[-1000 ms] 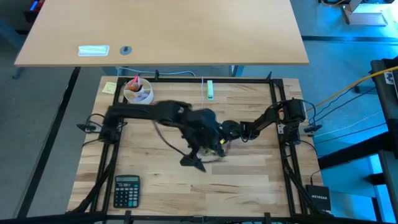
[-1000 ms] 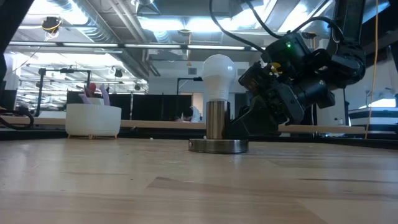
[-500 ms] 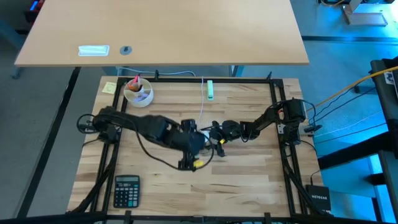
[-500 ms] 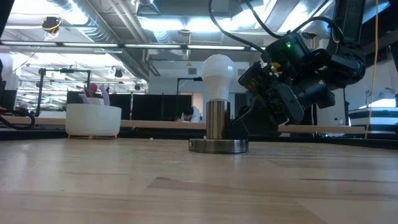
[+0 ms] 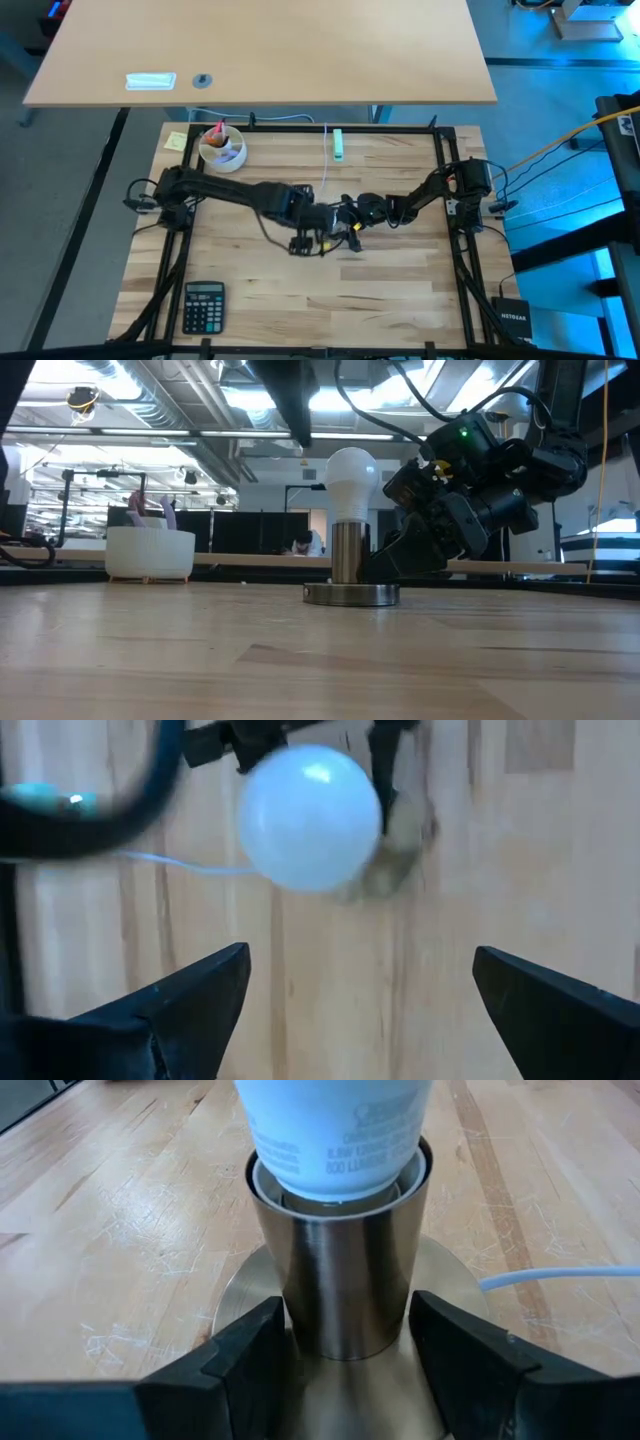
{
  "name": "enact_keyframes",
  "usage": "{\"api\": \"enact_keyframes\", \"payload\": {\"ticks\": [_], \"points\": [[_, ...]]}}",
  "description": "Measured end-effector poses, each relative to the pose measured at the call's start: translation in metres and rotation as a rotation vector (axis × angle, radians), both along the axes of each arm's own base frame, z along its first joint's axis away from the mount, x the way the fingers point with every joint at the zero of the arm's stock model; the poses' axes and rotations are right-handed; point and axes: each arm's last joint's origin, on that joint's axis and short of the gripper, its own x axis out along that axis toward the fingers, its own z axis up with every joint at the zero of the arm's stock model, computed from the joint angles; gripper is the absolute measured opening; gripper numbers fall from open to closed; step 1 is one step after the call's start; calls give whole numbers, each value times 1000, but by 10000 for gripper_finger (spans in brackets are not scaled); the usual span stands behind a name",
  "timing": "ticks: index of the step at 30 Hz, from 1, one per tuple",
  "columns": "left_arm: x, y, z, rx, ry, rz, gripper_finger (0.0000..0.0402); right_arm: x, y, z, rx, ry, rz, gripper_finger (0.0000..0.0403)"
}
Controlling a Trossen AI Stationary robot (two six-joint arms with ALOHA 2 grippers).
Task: Screw lightbulb
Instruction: Remove the lightbulb from the lamp
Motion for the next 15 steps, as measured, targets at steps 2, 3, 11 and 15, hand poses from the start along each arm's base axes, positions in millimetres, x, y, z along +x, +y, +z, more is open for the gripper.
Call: {"api": "enact_keyframes", "payload": {"ticks": [2, 3, 11, 15], "points": [[6, 13, -7, -41, -23, 9, 368, 0, 0, 0, 0, 0, 0, 227], [9, 19, -10, -66, -32, 13, 367, 0, 0, 0, 0, 0, 0, 227], [30, 34, -10, -123, -182, -44, 367, 0, 0, 0, -13, -4, 8, 227], [29, 33, -10, -143, -165, -112, 365, 0, 0, 0, -15, -3, 9, 227]]}}
